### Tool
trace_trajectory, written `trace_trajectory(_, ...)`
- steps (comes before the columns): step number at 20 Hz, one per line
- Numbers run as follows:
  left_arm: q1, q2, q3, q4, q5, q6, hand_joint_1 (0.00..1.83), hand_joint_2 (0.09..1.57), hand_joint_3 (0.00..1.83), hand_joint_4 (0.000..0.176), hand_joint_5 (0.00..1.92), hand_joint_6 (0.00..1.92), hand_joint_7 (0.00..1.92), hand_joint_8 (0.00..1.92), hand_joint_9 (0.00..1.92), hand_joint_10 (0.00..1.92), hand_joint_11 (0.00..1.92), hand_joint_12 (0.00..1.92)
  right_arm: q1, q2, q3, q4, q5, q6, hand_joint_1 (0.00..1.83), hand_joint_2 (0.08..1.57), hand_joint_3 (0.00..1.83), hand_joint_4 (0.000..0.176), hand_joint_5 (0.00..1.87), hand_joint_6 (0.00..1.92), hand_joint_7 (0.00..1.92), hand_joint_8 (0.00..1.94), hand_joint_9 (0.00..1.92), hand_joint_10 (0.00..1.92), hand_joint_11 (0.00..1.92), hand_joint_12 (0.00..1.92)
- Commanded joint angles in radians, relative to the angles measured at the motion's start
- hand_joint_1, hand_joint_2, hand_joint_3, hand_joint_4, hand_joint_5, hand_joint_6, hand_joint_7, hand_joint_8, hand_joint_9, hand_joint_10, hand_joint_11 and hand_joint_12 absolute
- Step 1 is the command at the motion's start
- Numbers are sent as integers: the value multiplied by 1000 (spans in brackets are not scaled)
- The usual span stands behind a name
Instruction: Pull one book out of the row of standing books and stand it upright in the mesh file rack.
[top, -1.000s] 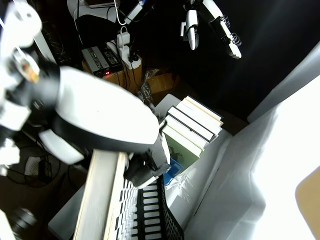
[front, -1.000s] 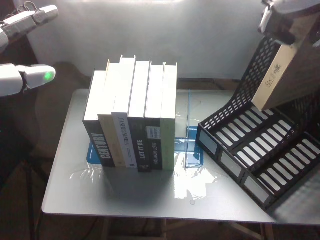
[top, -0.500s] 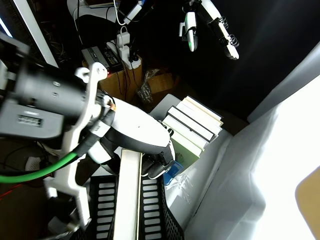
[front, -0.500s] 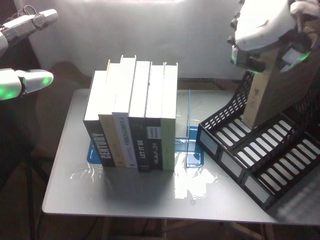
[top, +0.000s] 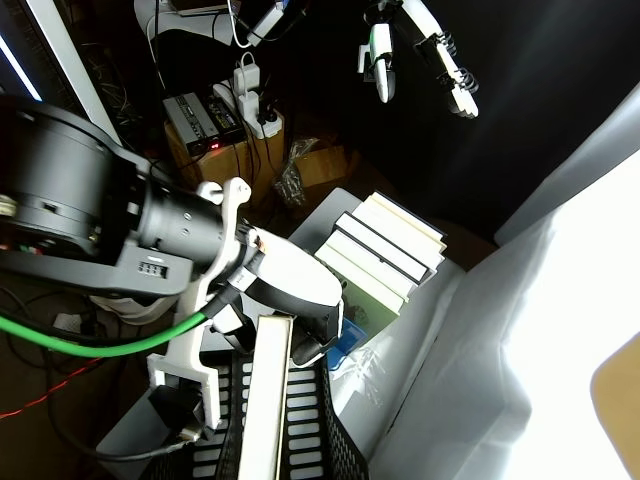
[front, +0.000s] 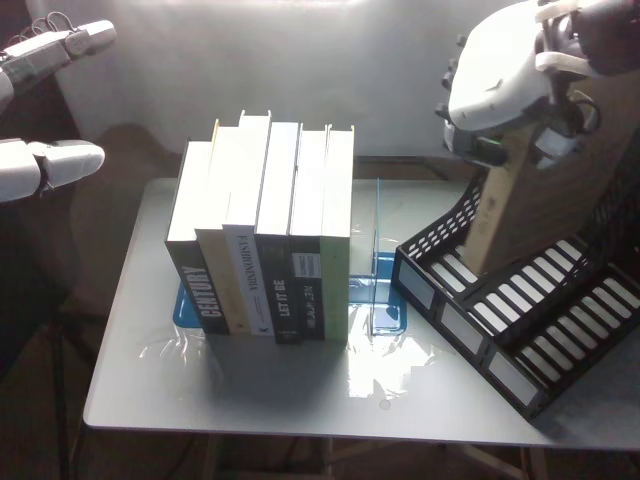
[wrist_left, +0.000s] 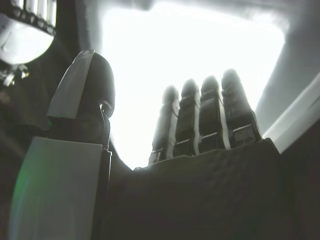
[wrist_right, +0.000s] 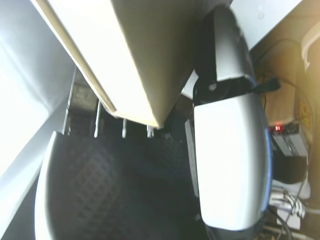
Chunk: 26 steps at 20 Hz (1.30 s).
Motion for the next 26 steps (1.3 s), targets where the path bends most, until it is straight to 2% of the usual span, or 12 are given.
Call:
trace_trajectory(1, -3, 12, 2, -44, -124, -6, 977, 1252, 6, 0, 113, 0, 50, 0, 0, 0, 0, 0, 1, 7, 6, -1, -84, -8, 1195, 1229, 5, 0, 764, 1255, 785, 1411, 699, 1462, 577, 1820)
trace_trajectory(4, -4, 11, 1, -44, -129, -6, 974, 1249, 2, 0, 119, 2, 54, 2, 0, 0, 0, 0, -16, -33, 50, -4, -89, -9, 1339, 1204, 0, 0, 761, 1282, 833, 1237, 730, 1474, 443, 1749)
trace_trajectory(7, -3, 8, 5, -44, -133, -6, 938, 1262, 5, 0, 103, 5, 51, 3, 0, 0, 0, 0, -24, -69, 100, -20, -93, -9, 1127, 1285, 5, 0, 631, 1452, 736, 1483, 616, 1375, 377, 1803)
trace_trajectory(11, -4, 1, 11, -44, -141, -6, 846, 1288, 9, 0, 99, 1, 55, 2, 0, 0, 0, 0, -33, -95, 144, -32, -92, -8, 1178, 1288, 0, 0, 681, 1243, 712, 1705, 747, 1900, 887, 1921)
trace_trajectory(12, -4, -1, 13, -44, -144, -6, 817, 1291, 8, 6, 89, 0, 46, 1, 0, 0, 0, 0, -35, -95, 153, -33, -92, -2, 1304, 1255, 0, 0, 662, 1288, 776, 1442, 679, 1680, 533, 1890)
trace_trajectory(14, -4, -4, 16, -44, -149, -6, 788, 1297, 8, 11, 82, 1, 41, 1, 0, 0, 0, 0, -42, -95, 170, -34, -90, 4, 1324, 1198, 0, 0, 730, 1278, 929, 1168, 749, 1416, 457, 1744)
trace_trajectory(16, -2, -8, 19, -44, -153, -6, 820, 1288, 1, 7, 89, 3, 43, 2, 0, 0, 0, 0, -62, -95, 188, -34, -91, 12, 1316, 1228, 8, 0, 666, 1281, 844, 1386, 693, 1526, 440, 1843)
trace_trajectory(19, -2, -11, 22, -44, -158, -6, 858, 1279, 0, 0, 94, 3, 51, 3, 0, 0, 0, 0, -93, -95, 211, -38, -89, 26, 1346, 1207, 0, 0, 759, 1165, 836, 1295, 721, 1521, 513, 1682)
trace_trajectory(20, -2, -13, 24, -44, -160, -6, 881, 1271, 0, 0, 98, 4, 57, 5, 0, 0, 0, 0, -105, -95, 217, -40, -85, 29, 1179, 1251, 13, 0, 677, 1341, 783, 1422, 642, 1391, 450, 1719)
trace_trajectory(22, -2, -17, 27, -44, -163, -6, 885, 1273, 0, 0, 95, 1, 50, 1, 0, 0, 0, 0, -119, -95, 221, -49, -79, 29, 1199, 1220, 0, 0, 798, 1141, 823, 1504, 807, 1759, 736, 1912)
trace_trajectory(23, -3, -19, 28, -44, -163, -6, 871, 1276, 0, 0, 97, 2, 49, 0, 0, 0, 0, 0, -122, -98, 225, -49, -77, 30, 1175, 1241, 3, 0, 828, 1160, 688, 1573, 544, 1613, 408, 1919)
trace_trajectory(26, -2, -25, 33, -44, -167, -6, 901, 1258, 0, 0, 119, 7, 65, 5, 0, 0, 0, 0, -142, -109, 240, -61, -76, 40, 1175, 1210, 3, 0, 766, 1272, 847, 1272, 666, 1217, 393, 1770)
